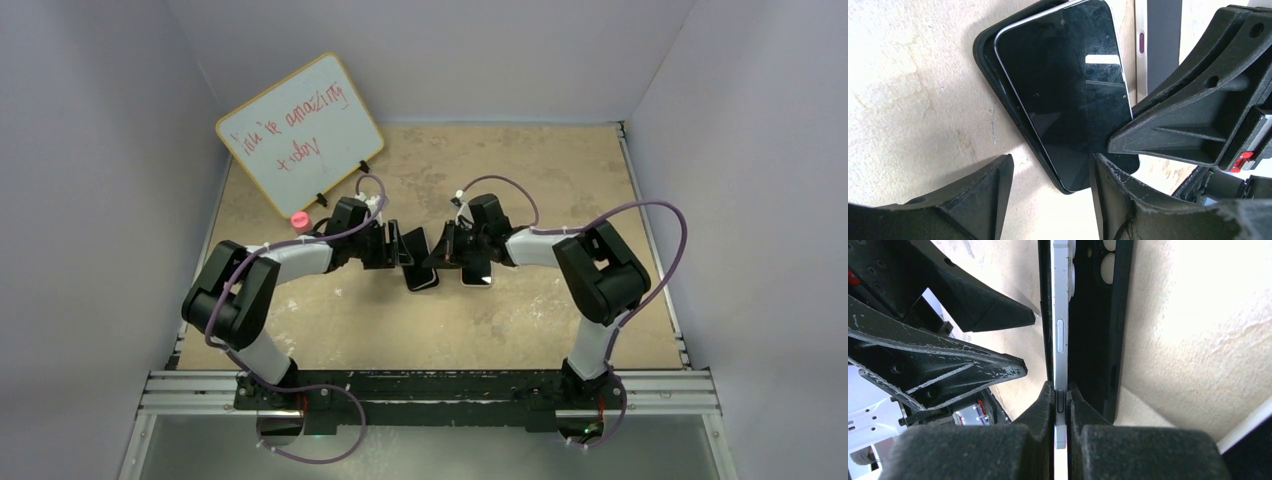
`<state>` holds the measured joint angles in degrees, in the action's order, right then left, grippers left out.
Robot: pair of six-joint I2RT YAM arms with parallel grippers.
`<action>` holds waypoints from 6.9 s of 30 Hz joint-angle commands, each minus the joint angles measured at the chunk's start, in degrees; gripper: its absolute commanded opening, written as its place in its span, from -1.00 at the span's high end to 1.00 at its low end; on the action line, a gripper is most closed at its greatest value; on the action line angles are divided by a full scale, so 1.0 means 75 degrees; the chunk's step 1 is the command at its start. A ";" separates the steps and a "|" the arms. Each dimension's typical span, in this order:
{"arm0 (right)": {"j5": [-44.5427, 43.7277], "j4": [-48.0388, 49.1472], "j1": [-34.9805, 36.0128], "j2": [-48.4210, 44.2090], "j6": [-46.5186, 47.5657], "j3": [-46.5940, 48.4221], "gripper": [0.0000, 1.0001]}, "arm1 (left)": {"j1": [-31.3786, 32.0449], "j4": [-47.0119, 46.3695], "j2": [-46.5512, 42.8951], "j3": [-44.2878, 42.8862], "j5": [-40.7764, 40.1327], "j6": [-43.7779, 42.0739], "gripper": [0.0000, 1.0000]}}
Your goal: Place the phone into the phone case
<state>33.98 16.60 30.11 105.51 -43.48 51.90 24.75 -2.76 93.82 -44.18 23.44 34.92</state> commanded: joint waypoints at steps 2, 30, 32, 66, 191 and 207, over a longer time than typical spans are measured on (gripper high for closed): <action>0.0003 -0.0998 0.0040 -0.0514 0.0256 -0.0327 1.00 | -0.0057 -0.0198 -0.0205 0.0054 0.0552 0.0069 -0.19; -0.0618 -0.0398 0.0946 -0.0286 -0.0613 -0.1095 1.00 | -0.0048 -0.1647 0.0149 0.1172 0.1370 0.0798 0.16; -0.0637 -0.0002 0.0943 -0.0271 -0.0846 -0.1289 1.00 | -0.0032 -0.1831 0.0132 0.1321 0.1444 0.0946 0.19; -0.2629 -0.3078 0.0931 -0.2371 0.0486 -0.0656 -0.07 | 0.0057 -0.1640 -0.0038 0.1463 0.1230 0.1116 0.35; -0.0725 0.1132 0.1072 -0.1784 -0.0817 -0.1441 -0.51 | 0.0654 -0.0094 -0.0428 0.1360 -0.0348 0.0672 0.57; -0.1545 -0.0017 0.1085 -0.1895 -0.0169 -0.1162 1.00 | 0.0654 -0.0139 -0.0305 0.1315 -0.0339 0.0691 0.54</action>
<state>25.96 19.03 37.80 92.27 -47.22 41.19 29.34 -5.32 89.89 -34.61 23.31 41.34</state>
